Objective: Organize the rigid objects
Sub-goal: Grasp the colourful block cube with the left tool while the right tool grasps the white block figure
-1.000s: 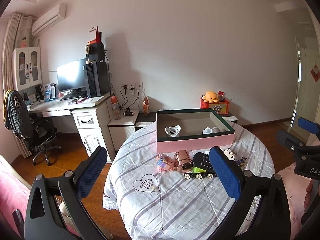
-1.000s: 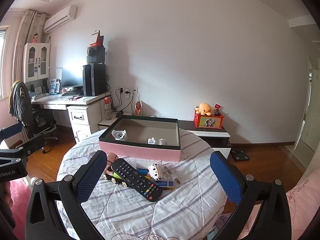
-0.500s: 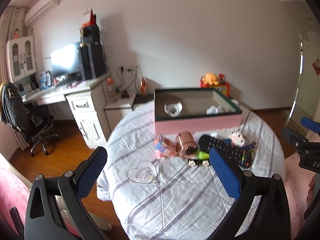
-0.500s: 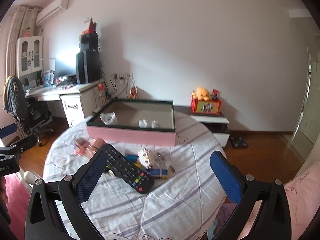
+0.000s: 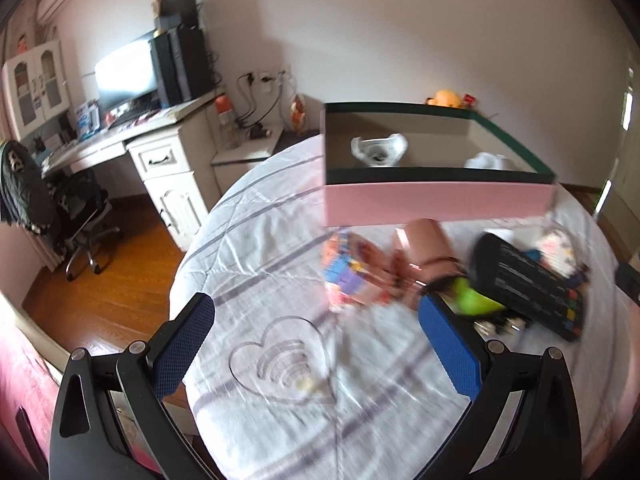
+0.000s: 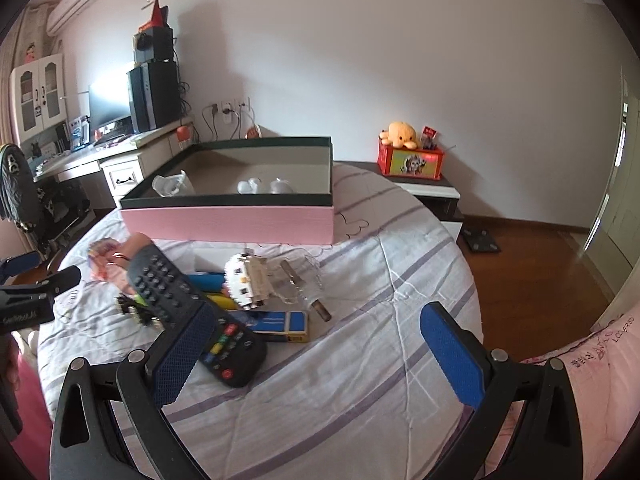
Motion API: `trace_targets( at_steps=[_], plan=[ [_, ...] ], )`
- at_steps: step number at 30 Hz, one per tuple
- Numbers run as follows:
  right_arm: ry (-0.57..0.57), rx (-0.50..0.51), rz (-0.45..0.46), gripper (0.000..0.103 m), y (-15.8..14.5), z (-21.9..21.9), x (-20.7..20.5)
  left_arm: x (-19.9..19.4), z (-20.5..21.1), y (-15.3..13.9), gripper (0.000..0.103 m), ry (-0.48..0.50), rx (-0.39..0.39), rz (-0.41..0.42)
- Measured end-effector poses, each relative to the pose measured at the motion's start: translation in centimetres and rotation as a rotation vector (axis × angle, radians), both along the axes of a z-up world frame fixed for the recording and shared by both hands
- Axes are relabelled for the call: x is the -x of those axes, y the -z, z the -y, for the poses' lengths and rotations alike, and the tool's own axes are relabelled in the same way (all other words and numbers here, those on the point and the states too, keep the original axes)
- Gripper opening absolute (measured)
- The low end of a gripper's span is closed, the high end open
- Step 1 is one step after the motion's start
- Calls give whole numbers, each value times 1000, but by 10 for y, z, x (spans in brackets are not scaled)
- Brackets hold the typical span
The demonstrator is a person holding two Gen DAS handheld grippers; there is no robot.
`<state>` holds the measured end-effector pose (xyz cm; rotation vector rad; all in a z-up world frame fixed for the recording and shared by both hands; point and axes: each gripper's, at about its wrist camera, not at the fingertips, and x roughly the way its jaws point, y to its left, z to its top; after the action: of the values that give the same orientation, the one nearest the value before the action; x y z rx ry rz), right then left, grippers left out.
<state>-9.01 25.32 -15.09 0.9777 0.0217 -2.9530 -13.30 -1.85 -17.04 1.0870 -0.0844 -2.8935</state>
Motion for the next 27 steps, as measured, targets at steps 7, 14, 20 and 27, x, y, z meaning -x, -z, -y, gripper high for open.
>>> trace_targets(
  at_steps=[7, 14, 20, 27],
  plan=[
    [-11, 10, 42, 103, 17, -4, 24, 29, 1, 22, 103, 15, -6, 59],
    [-28, 14, 62, 103, 26, -2, 36, 47, -4, 30, 100, 68, -11, 53],
    [-27, 22, 80, 103, 30, -3, 43, 53, -9, 29, 60, 187, -81, 60],
    [-43, 21, 87, 103, 29, 2, 46, 47, -8, 26, 54, 206, -85, 55]
  ],
)
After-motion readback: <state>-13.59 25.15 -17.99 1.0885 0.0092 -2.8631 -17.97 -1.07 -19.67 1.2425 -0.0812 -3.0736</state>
